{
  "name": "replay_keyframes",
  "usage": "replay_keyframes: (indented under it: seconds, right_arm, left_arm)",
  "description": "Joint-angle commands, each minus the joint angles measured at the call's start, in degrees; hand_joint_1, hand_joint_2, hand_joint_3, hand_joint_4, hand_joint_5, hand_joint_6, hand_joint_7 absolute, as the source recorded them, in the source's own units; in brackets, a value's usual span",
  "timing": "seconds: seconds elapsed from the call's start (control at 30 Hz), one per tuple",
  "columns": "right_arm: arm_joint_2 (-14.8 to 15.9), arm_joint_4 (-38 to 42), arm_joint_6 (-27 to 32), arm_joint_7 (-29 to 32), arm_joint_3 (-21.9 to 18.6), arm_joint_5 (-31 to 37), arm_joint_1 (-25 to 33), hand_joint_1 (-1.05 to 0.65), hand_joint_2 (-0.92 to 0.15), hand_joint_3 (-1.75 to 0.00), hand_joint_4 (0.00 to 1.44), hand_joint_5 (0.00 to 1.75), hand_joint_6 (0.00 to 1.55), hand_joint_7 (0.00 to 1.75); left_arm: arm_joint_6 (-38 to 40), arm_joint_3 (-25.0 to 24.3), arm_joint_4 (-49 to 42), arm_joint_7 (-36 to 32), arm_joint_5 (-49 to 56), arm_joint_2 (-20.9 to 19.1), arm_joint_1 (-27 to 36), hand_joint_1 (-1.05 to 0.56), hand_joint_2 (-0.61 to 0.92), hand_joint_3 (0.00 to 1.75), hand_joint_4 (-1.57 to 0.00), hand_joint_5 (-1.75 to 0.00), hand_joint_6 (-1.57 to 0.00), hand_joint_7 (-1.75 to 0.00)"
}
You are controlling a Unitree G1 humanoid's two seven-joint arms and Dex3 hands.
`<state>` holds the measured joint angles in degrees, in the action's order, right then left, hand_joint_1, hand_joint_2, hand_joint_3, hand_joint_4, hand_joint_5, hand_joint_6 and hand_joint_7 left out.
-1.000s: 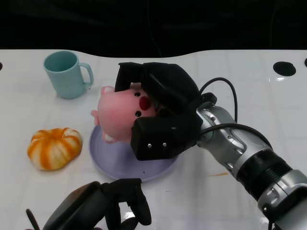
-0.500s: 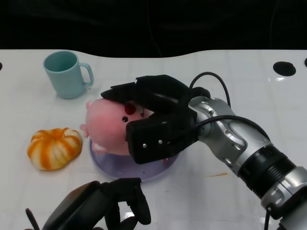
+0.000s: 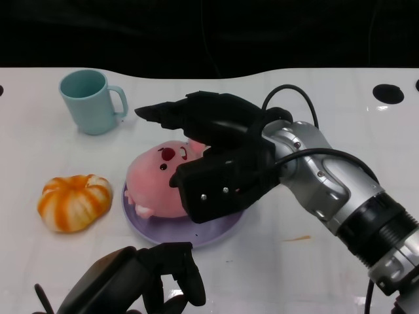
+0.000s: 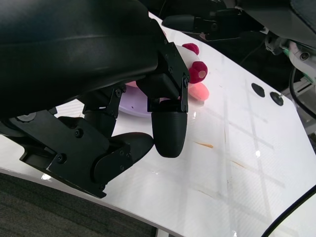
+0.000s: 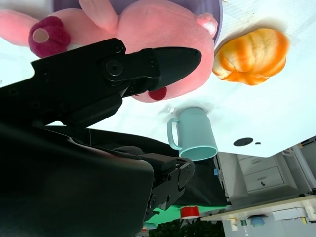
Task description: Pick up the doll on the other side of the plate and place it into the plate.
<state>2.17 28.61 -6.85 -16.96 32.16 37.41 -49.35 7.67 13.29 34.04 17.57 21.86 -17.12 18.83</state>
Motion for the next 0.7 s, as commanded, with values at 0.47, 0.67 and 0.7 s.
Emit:
replay_keyframes:
  seconds: [0.47, 0.67, 0.7]
  right_arm:
    - [13.2, -18.4, -5.9, -7.5, -7.3, -9.5, 12.1, -0.89, -0.92, -0.25, 0.0, 0.36, 0.12, 0.03]
    - [17.3, -23.1, -8.0, -8.6, -10.7, -13.5, 18.3, -0.85, -0.92, -0.22, 0.0, 0.46, 0.15, 0.04]
    - [17.8, -23.5, -8.3, -8.6, -11.3, -14.1, 19.2, -0.83, -0.92, -0.22, 0.0, 0.48, 0.16, 0.05]
  left_arm:
    - [-0.1, -0.8, -0.3, 0.0, 0.0, -1.2, -0.6, -0.21, 0.58, 1.02, -0.68, -1.64, -0.67, -1.32]
    - [-0.4, -0.8, -0.3, 0.0, 0.2, -1.4, -0.4, -0.21, 0.59, 1.01, -0.69, -1.64, -0.67, -1.32]
    - [-0.6, -0.9, -0.4, 0.0, 0.1, -1.4, -0.4, -0.2, 0.59, 1.01, -0.68, -1.64, -0.67, -1.32]
